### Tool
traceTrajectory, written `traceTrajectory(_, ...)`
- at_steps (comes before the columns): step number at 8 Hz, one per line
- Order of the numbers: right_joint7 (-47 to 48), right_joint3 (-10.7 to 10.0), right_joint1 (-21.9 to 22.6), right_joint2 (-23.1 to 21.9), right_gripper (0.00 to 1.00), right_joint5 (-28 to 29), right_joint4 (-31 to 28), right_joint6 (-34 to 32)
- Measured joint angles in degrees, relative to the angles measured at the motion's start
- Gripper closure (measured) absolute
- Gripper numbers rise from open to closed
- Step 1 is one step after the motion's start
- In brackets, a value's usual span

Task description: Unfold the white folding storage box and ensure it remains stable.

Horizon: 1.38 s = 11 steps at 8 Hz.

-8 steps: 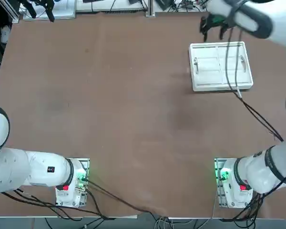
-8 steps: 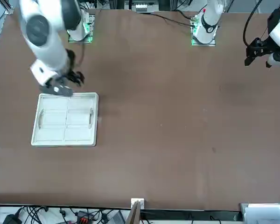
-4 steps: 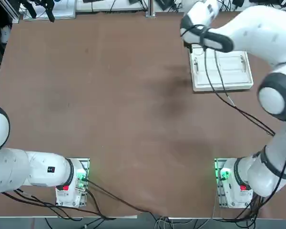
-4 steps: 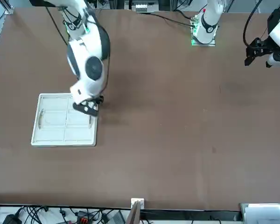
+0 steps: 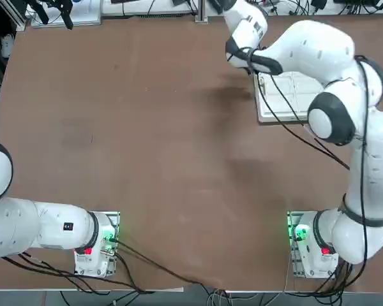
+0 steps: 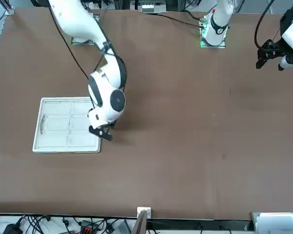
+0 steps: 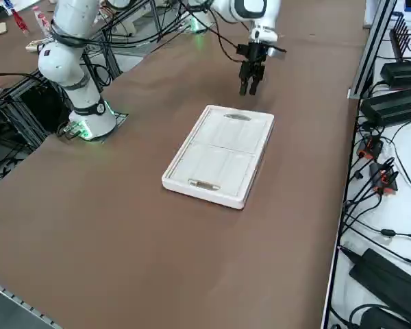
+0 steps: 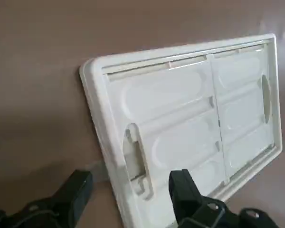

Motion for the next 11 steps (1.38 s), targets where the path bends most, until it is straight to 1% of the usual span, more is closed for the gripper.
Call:
traceTrajectory(2,0.02,-0.01,0.73,5.18,0.1,-2.7,1.72,-0.11)
traceTrajectory(3,-0.04,-0.01,1.25,6.96,0.14,-3.01,2.98,-0.33)
traceTrajectory(4,-1.24,0.0,1.64,7.99,0.15,-3.07,4.1,-1.32)
traceTrajectory(6,-6.56,0.0,1.97,8.2,0.19,-3.08,4.73,-5.59)
traceTrajectory(7,-7.8,0.0,2.05,8.22,0.2,-3.08,4.73,-6.55)
traceTrajectory(11,-8.21,-0.02,2.14,8.76,0.25,-3.08,4.73,-6.89)
